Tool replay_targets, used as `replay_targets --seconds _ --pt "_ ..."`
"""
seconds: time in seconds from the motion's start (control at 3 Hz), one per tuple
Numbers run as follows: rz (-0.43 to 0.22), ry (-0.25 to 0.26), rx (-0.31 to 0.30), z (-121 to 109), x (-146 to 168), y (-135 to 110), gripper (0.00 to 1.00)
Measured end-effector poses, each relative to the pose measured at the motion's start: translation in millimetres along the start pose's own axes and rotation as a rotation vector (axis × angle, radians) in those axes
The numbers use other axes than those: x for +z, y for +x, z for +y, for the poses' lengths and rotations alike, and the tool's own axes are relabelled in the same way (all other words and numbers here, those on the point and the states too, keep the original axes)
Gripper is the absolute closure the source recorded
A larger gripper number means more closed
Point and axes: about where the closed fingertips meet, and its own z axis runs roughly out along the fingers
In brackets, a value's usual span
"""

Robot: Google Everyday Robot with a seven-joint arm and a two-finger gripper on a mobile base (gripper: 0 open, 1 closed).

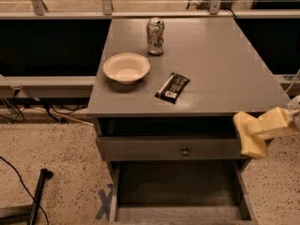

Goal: Pick sponge from middle drawer and place on counter

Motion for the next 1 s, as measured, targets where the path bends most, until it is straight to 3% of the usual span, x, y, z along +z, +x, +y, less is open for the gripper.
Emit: replay_targets --seconds 0.67,1.0 --pt "0.049 -0.110 -0.124 -25 -10 43 1.00" --pt "0.101 -0.246 -0.123 -21 -7 80 1.00"
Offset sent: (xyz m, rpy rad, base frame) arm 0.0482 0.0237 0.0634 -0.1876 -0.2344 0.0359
